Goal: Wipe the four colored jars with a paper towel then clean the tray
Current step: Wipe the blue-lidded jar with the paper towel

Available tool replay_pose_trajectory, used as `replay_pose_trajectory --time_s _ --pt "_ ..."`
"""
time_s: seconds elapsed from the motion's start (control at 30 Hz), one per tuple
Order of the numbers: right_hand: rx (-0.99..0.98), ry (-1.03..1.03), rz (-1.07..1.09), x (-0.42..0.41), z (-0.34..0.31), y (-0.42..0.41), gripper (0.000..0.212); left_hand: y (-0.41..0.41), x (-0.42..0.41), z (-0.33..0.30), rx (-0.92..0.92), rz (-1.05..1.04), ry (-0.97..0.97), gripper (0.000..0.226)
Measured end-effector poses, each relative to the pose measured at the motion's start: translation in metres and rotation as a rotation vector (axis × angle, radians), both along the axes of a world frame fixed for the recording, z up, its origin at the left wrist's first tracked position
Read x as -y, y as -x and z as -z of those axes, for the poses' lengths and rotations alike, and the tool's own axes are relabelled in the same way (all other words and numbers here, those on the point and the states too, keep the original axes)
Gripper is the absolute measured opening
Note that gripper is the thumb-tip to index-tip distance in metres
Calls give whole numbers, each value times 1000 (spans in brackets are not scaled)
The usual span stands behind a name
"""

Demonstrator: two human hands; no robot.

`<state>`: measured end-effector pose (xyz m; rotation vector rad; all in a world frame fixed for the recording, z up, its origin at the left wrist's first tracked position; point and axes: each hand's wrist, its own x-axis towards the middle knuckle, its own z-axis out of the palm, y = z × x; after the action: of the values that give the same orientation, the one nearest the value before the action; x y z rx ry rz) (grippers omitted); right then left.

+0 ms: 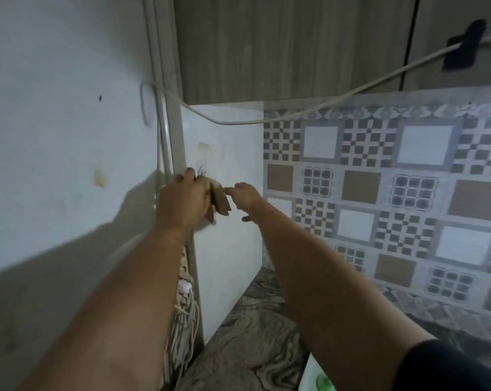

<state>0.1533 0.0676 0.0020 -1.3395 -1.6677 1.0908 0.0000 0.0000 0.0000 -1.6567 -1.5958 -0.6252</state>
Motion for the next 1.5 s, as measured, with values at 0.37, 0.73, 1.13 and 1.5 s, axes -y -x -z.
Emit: replay_pose_trajectory --time_s 0.37,0.73,1.13,1.5 --pt "-745 83 -100 -11 -2 -21 12 -6 3 0 497 229 -28 28" --pt "-722 102 -119 33 39 -168 38 -137 -15 49 1560 908 623 8" --pt "-601 205 429 94 151 -318 44 -285 0 141 1665 944 1032 32" --pt "-754 280 436 150 215 -387 35 -332 28 180 1488 897 1394 50"
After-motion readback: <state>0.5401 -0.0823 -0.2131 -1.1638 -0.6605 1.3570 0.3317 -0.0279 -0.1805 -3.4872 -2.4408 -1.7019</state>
